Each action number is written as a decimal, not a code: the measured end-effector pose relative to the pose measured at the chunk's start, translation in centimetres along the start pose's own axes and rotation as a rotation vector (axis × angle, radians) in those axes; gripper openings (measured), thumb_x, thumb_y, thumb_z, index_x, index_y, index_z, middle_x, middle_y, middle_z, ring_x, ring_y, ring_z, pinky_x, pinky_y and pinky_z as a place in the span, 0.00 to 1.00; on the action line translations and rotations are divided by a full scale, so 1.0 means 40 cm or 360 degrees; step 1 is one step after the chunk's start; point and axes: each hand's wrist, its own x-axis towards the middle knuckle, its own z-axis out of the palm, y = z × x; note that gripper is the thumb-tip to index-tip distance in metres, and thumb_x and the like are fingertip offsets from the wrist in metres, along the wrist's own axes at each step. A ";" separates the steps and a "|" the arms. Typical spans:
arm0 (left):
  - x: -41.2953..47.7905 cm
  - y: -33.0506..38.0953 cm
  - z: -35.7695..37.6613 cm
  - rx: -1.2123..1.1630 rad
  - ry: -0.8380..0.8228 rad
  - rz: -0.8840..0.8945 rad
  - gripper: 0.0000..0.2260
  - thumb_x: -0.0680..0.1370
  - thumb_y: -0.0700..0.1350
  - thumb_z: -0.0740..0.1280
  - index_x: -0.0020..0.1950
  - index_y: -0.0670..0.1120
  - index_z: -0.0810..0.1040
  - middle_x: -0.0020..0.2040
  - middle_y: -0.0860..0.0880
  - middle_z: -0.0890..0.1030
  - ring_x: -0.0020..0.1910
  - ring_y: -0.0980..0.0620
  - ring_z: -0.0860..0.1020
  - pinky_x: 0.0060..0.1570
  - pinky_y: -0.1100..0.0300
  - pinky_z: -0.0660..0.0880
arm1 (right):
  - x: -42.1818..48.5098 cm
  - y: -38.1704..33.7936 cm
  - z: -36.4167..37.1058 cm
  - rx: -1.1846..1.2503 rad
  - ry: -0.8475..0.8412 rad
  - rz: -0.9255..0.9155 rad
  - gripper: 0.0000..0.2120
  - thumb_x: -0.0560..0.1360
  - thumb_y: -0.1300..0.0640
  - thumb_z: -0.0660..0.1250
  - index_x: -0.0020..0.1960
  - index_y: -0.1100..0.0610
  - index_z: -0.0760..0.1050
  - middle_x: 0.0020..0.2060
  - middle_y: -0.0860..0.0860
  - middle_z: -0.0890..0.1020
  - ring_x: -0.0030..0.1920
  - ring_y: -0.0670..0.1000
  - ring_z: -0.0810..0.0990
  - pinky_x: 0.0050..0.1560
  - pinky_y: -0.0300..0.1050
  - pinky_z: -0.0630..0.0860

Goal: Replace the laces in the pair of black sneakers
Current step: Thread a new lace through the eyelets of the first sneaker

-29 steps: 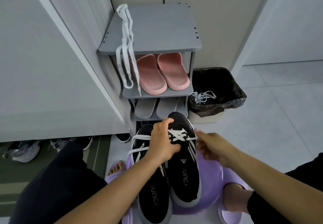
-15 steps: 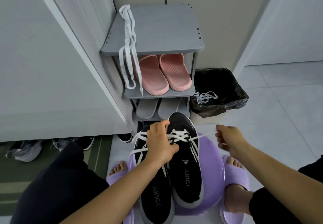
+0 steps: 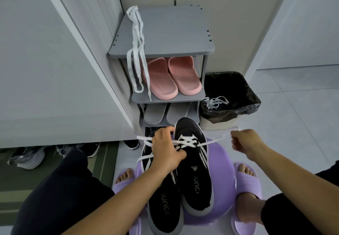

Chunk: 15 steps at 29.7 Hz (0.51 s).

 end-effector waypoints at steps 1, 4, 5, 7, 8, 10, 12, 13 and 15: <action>0.000 0.000 -0.001 -0.0006 0.0001 0.0006 0.31 0.67 0.40 0.71 0.68 0.47 0.63 0.64 0.49 0.61 0.62 0.52 0.60 0.65 0.60 0.60 | -0.019 0.001 0.010 -0.0031 -0.0158 0.0080 0.12 0.77 0.59 0.64 0.36 0.62 0.69 0.27 0.56 0.72 0.21 0.49 0.70 0.19 0.34 0.70; 0.000 -0.001 -0.001 -0.0060 -0.0045 0.0002 0.32 0.67 0.39 0.71 0.68 0.48 0.62 0.65 0.49 0.61 0.63 0.52 0.60 0.66 0.57 0.61 | -0.068 0.030 0.064 -0.0922 -0.0325 -0.0235 0.16 0.76 0.48 0.66 0.40 0.61 0.69 0.32 0.54 0.74 0.29 0.52 0.73 0.31 0.41 0.71; -0.001 0.000 0.000 -0.0095 -0.0068 -0.0001 0.33 0.67 0.39 0.71 0.69 0.48 0.62 0.66 0.49 0.60 0.64 0.53 0.60 0.67 0.56 0.62 | -0.078 0.034 0.080 -0.1191 -0.0214 -0.0559 0.16 0.75 0.47 0.66 0.45 0.60 0.69 0.39 0.52 0.73 0.36 0.53 0.74 0.38 0.43 0.70; -0.004 0.001 0.002 -0.0140 -0.0084 0.0007 0.33 0.67 0.39 0.71 0.69 0.48 0.62 0.65 0.50 0.61 0.63 0.54 0.60 0.65 0.58 0.63 | -0.098 0.024 0.102 -0.1219 -0.0259 -0.0977 0.12 0.75 0.50 0.66 0.50 0.57 0.69 0.45 0.49 0.69 0.44 0.51 0.73 0.45 0.40 0.68; -0.006 0.000 0.003 -0.0142 -0.0057 0.0013 0.32 0.67 0.40 0.72 0.68 0.48 0.63 0.64 0.50 0.61 0.62 0.55 0.61 0.64 0.60 0.63 | -0.103 0.020 0.109 -0.1205 -0.0401 -0.1041 0.08 0.75 0.52 0.66 0.48 0.56 0.71 0.44 0.48 0.70 0.43 0.49 0.73 0.42 0.36 0.67; -0.009 -0.001 0.000 -0.0128 0.0065 0.0014 0.30 0.65 0.44 0.75 0.64 0.49 0.66 0.59 0.52 0.63 0.58 0.55 0.62 0.62 0.61 0.63 | -0.103 0.022 0.115 -0.1248 -0.0600 -0.0949 0.07 0.75 0.52 0.66 0.43 0.55 0.72 0.39 0.47 0.73 0.39 0.46 0.72 0.36 0.32 0.66; -0.012 -0.004 -0.010 -0.0094 0.0146 -0.0013 0.25 0.63 0.48 0.78 0.54 0.51 0.68 0.54 0.53 0.64 0.56 0.54 0.64 0.60 0.59 0.64 | -0.098 0.024 0.109 -0.1156 -0.0668 -0.0788 0.08 0.75 0.52 0.66 0.42 0.56 0.73 0.37 0.48 0.75 0.37 0.45 0.72 0.38 0.35 0.67; -0.013 -0.005 -0.015 -0.0050 0.0134 -0.0032 0.23 0.63 0.49 0.78 0.50 0.51 0.68 0.53 0.53 0.65 0.56 0.54 0.64 0.60 0.58 0.65 | -0.096 0.024 0.105 -0.1089 -0.0699 -0.0744 0.07 0.75 0.53 0.66 0.43 0.56 0.73 0.37 0.48 0.76 0.38 0.46 0.72 0.40 0.37 0.68; -0.015 -0.006 -0.023 0.0032 0.0074 -0.0063 0.19 0.64 0.51 0.77 0.46 0.51 0.69 0.53 0.53 0.66 0.55 0.54 0.64 0.60 0.57 0.65 | -0.094 0.027 0.101 -0.1084 -0.0760 -0.0824 0.05 0.76 0.56 0.66 0.43 0.57 0.74 0.36 0.47 0.75 0.39 0.46 0.73 0.41 0.35 0.68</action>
